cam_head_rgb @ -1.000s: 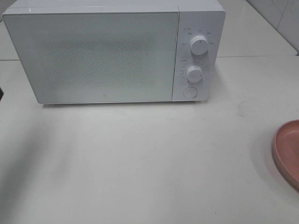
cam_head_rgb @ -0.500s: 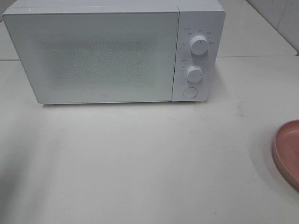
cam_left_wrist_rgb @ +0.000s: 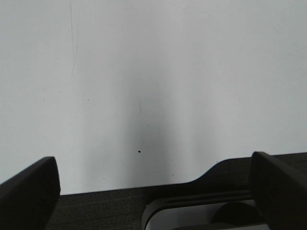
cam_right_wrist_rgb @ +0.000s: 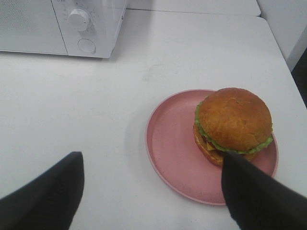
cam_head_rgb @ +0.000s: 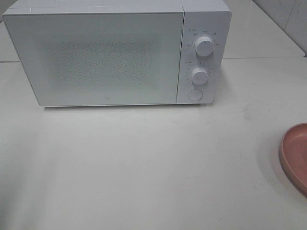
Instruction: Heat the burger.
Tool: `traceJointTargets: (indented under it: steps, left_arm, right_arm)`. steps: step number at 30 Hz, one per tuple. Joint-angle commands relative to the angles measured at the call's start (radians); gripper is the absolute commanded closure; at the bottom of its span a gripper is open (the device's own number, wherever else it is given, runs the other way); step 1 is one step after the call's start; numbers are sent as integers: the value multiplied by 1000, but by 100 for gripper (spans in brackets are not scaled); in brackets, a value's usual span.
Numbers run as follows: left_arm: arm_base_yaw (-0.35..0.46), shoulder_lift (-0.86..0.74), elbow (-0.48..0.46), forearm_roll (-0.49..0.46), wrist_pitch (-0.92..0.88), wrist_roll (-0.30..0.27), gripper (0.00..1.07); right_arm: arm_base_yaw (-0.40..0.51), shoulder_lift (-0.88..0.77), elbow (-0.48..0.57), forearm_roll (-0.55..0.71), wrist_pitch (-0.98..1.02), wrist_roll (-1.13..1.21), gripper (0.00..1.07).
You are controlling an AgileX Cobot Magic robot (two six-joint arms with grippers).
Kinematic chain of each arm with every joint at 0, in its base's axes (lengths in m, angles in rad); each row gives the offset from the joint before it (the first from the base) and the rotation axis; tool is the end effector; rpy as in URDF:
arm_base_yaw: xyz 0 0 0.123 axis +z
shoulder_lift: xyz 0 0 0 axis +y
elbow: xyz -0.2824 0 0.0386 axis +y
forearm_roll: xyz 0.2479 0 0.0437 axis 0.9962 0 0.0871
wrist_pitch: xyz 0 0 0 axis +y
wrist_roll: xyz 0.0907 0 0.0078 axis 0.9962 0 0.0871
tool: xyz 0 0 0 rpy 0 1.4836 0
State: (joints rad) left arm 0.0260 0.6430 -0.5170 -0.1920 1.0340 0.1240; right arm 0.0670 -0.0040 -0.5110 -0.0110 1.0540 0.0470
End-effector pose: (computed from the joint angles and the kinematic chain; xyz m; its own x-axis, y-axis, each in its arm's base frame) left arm 0.0924 -0.0125 0.2568 -0.8727 0.0019 -0.4883 0.0756 0.9885 -0.1313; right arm -0.0064 -0.0013 0.2807 -0.4376 0.0123 -0.8991 -0.0402 0.9986 0.0332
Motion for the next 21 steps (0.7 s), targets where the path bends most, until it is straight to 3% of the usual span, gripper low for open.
traceJointTargets:
  steps: [1,21]
  left_arm:
    - [2,-48,17,4,7,-21,6]
    - [-2,-528,16,50,7,-46,6]
  right_arm:
    - [-7,-26,1,0,-12,-11,31]
    - [-7,-26,1,0,-12,-11,31]
